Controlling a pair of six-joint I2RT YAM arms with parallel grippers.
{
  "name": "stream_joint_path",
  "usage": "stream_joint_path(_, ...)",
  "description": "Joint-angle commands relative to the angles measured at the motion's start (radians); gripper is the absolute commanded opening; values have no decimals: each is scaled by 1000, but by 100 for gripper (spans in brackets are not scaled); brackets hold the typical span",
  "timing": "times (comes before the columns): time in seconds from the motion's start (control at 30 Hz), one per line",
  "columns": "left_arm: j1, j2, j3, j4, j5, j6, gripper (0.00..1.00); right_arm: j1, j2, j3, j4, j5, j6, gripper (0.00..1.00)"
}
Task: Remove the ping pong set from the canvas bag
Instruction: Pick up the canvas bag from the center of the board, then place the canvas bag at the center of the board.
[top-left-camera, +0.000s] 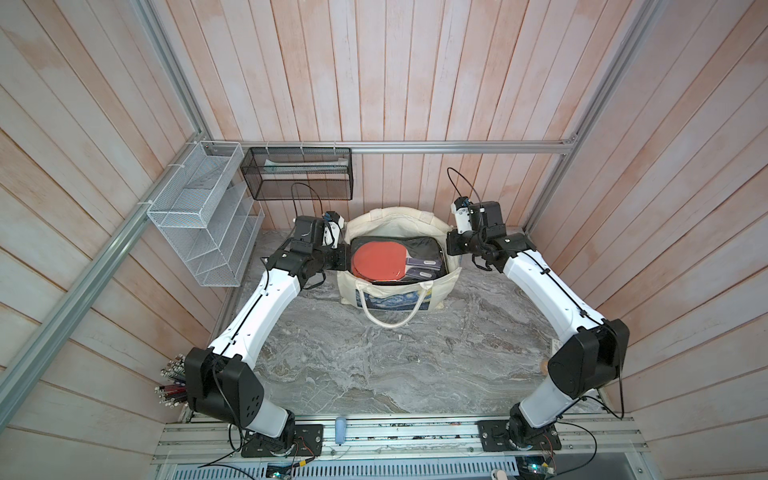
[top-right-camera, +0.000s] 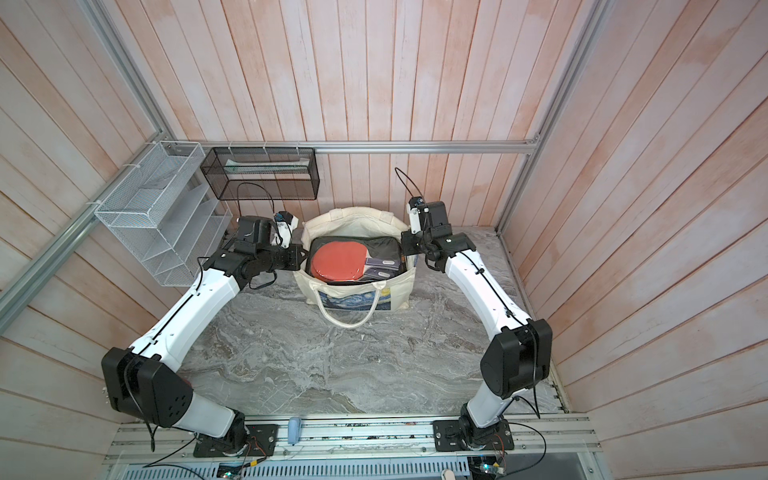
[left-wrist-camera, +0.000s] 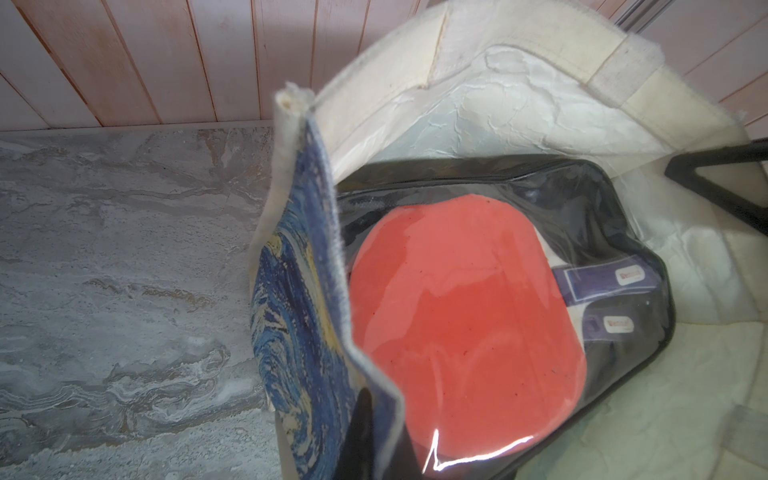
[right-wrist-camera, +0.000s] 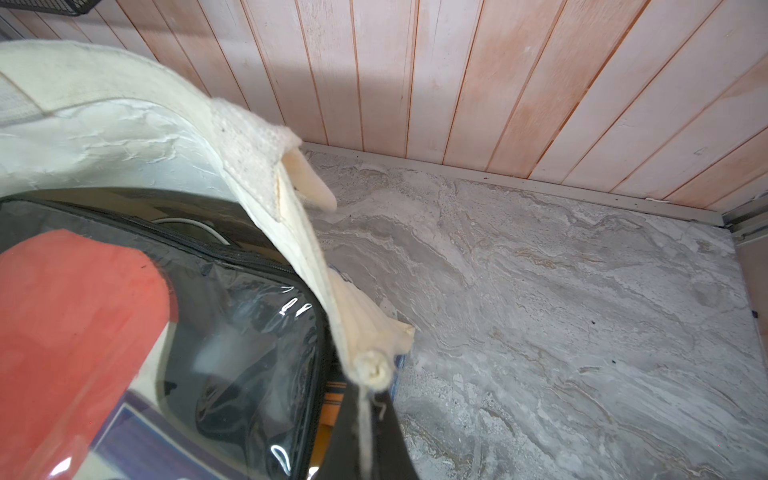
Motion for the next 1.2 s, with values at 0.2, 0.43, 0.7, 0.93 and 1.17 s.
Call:
stream_joint_path(0.2, -43, -81, 181, 49, 100, 22, 0, 2, -77, 168, -104, 21, -45, 0)
stream_joint_path(0.43, -84, -143, 209, 3, 113, 4, 0, 11, -131, 205, -176, 39, -56, 0)
stream_joint_path(0.7, -169, -224, 164, -51, 48, -23, 0, 14, -225, 63, -176, 38, -43, 0)
stream_joint_path(0.93, -169, -245, 7, -17, 0, -65, 0, 13, -258, -62, -160, 37, -52, 0)
stream_joint_path(1.17, -169, -290, -150, 67, 6, -131, 0, 10, -254, -18, -183, 25, -103, 0)
